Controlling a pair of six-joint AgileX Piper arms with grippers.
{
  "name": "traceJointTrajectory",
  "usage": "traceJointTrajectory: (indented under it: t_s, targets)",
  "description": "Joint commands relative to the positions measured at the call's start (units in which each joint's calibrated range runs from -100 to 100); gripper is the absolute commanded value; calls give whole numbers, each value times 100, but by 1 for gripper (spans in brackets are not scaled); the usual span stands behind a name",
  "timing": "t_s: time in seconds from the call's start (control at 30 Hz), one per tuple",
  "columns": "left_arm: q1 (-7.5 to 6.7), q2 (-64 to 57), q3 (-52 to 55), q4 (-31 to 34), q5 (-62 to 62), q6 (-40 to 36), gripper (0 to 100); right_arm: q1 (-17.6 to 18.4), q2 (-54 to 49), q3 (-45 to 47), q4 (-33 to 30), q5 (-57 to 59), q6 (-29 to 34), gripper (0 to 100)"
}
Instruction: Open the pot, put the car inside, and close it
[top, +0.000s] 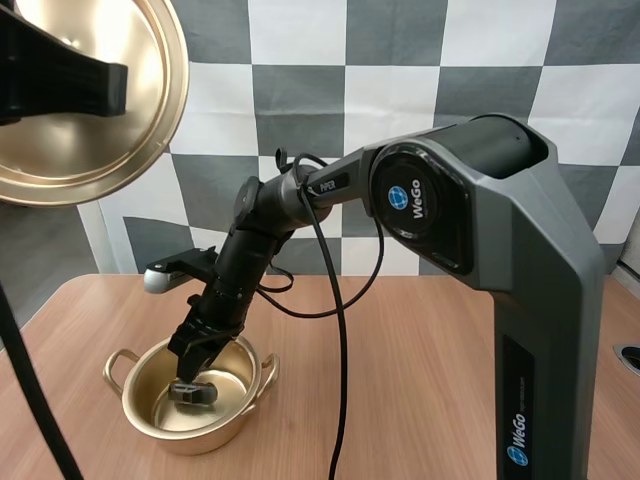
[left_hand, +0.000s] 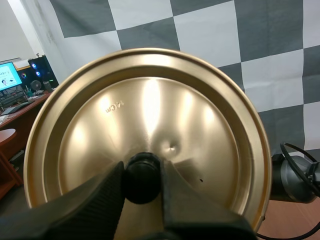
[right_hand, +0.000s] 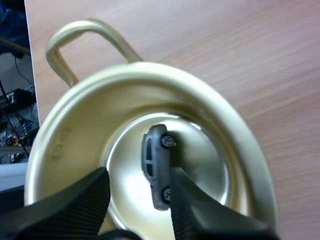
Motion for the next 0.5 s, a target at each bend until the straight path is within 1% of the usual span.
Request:
traceJointTrajectory:
  t_s: [0.0,0.3,0.33,0.37,0.4,0.43,0.47]
  targets:
    - [5,3,0,-1,0,-6,0,-3,3,-3,10,-225,12,66]
    - [5,3,0,-1,0,-6,0,-3,3,-3,10,-290,39,66]
    - [5,3,0,-1,0,-6,0,-3,3,-3,-1,-291,78,67]
    - [5,3,0,-1,0,-6,0,-3,3,-3,-15,-310,205,72]
    - [5,3,0,-1,0,-6,0,-3,3,-3,-15,-348,263,85]
    - [5,3,0,-1,0,-6,0,-3,3,-3,-43,-247,263,99]
    - [5,3,0,-1,0,-6,0,-3,3,-3,-86,-141,242,100]
